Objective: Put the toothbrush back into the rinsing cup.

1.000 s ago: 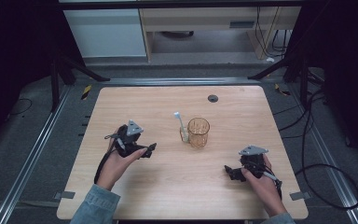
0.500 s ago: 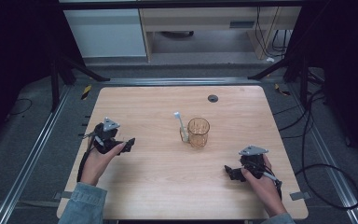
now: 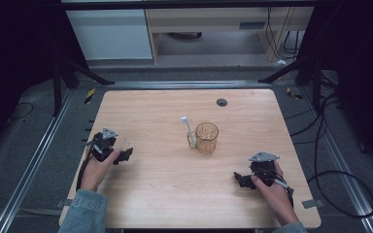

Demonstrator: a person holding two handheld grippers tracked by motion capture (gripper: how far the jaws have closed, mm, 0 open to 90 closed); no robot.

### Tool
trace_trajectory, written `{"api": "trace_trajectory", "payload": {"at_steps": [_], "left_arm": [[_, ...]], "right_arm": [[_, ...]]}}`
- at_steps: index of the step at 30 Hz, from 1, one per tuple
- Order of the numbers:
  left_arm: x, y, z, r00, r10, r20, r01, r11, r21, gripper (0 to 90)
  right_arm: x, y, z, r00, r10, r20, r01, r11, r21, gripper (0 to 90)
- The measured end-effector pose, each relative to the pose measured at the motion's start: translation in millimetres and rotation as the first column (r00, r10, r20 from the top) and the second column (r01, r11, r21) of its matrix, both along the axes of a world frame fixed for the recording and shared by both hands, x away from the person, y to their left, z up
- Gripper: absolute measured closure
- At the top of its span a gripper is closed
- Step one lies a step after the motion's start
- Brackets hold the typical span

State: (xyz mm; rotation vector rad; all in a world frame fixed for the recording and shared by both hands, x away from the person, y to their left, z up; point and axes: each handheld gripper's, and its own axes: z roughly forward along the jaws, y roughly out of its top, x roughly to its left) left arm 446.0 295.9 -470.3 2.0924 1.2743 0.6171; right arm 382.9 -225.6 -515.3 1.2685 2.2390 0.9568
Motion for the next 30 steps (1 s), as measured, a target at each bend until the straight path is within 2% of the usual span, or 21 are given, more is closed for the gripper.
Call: {"api": "trace_trajectory", "payload": {"at_steps": [5, 11, 15, 18, 21, 23, 24, 30], "left_arm": [[3.0, 5.5, -7.3, 0.9997, 0.025, -0.005, -0.025, 0.9997, -0.009, 6.3], [6.6, 3.8, -18.1, 0.9995, 0.023, -0.023, -0.023, 0.9997, 0.006, 6.3], [7.7, 1.9, -21.8, 0.9997, 0.015, -0.017, -0.015, 0.9999, 0.006, 6.3], [8.9, 0.9, -26.0, 0.9996, 0.016, -0.023, -0.016, 0.9997, -0.018, 6.3], [10.1, -0.4, -31.7, 0.9997, 0.011, -0.024, -0.011, 0.9999, -0.005, 6.3], [11.0, 0.7, -37.4, 0.9998, 0.009, -0.016, -0.010, 0.9985, -0.053, 2.6], [11.3, 0.9, -38.5, 1.0000, 0.006, -0.006, -0.007, 0.9985, -0.055, 1.6], [11.6, 1.0, -38.6, 0.9997, 0.019, -0.013, -0.019, 0.9985, -0.052, 0.0]], "right_arm": [[0.0, 0.0, 0.0, 1.0000, 0.000, 0.000, 0.000, 1.000, 0.000, 0.4], [0.0, 0.0, 0.0, 1.0000, 0.000, 0.000, 0.000, 1.000, 0.000, 0.4], [0.0, 0.0, 0.0, 1.0000, 0.000, 0.000, 0.000, 1.000, 0.000, 0.4], [0.0, 0.0, 0.0, 1.0000, 0.000, 0.000, 0.000, 1.000, 0.000, 0.4], [0.0, 0.0, 0.0, 1.0000, 0.000, 0.000, 0.000, 1.000, 0.000, 0.4], [0.0, 0.0, 0.0, 1.0000, 0.000, 0.000, 0.000, 1.000, 0.000, 0.4], [0.0, 0.0, 0.0, 1.0000, 0.000, 0.000, 0.000, 1.000, 0.000, 0.4], [0.0, 0.0, 0.0, 1.0000, 0.000, 0.000, 0.000, 1.000, 0.000, 0.4]]}}
